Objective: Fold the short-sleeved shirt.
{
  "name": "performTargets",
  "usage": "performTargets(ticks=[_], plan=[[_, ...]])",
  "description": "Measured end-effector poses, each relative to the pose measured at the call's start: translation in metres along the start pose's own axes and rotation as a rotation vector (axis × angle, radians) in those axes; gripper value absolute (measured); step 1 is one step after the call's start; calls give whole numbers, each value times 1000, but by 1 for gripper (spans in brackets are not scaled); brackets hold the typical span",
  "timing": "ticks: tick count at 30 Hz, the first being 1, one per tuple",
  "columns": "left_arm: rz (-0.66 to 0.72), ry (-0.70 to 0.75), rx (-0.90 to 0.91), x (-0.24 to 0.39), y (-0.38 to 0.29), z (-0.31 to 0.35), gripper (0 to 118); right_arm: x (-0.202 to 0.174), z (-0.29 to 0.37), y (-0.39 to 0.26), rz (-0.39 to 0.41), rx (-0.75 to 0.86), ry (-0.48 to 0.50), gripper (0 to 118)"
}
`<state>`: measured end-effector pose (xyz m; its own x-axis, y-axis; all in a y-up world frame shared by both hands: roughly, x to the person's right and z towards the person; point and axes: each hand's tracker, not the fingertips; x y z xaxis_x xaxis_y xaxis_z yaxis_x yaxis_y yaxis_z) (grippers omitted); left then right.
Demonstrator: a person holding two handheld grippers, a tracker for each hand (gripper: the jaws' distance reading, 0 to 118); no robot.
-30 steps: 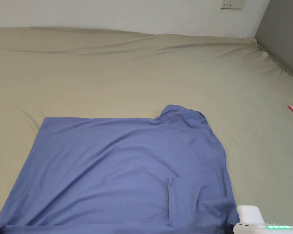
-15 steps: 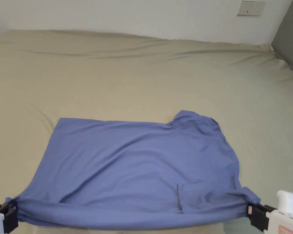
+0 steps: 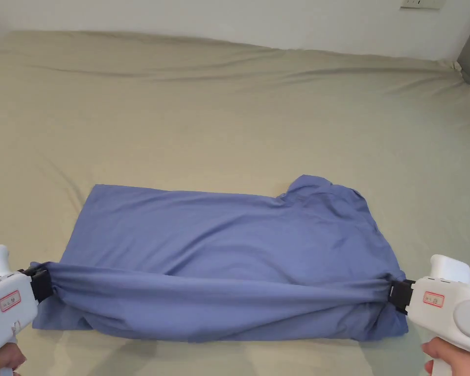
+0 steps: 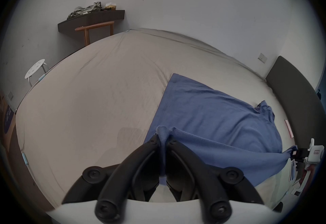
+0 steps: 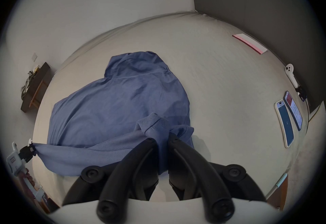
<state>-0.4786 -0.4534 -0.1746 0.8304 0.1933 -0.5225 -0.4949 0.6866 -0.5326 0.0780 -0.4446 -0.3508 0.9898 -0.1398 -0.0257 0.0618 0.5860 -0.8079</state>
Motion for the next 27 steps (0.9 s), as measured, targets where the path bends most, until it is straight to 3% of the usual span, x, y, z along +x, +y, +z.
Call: performTargets(ticks=[10, 12, 13, 14, 16, 17, 20, 27], plan=[[-88, 78, -142, 17, -6, -65, 4, -3, -73, 8, 31, -78, -81, 9], [-94, 81, -150, 19, -7, -67, 6, -1, -73, 8, 17, -63, -86, 22], [-98, 80, -153, 21, -6, -67, 19, -1, -71, 9, 20, -40, -119, 42], [-117, 88, -152, 23, -4, -64, 40, 0, -68, 11, 42, 0, -153, 62], [-145, 117, -115, 24, 3, -52, 98, 3, -57, 18, 69, 50, -217, 105], [-140, 107, -89, 25, 7, -43, 110, 4, -47, 23, 68, 82, -223, 111], [-120, 67, 78, 34, 28, -2, 111, -1, -4, 40, 84, 220, -184, 112], [-234, -12, 490, 80, 78, 120, 111, -57, 127, 66, 281, 618, -132, 112]])
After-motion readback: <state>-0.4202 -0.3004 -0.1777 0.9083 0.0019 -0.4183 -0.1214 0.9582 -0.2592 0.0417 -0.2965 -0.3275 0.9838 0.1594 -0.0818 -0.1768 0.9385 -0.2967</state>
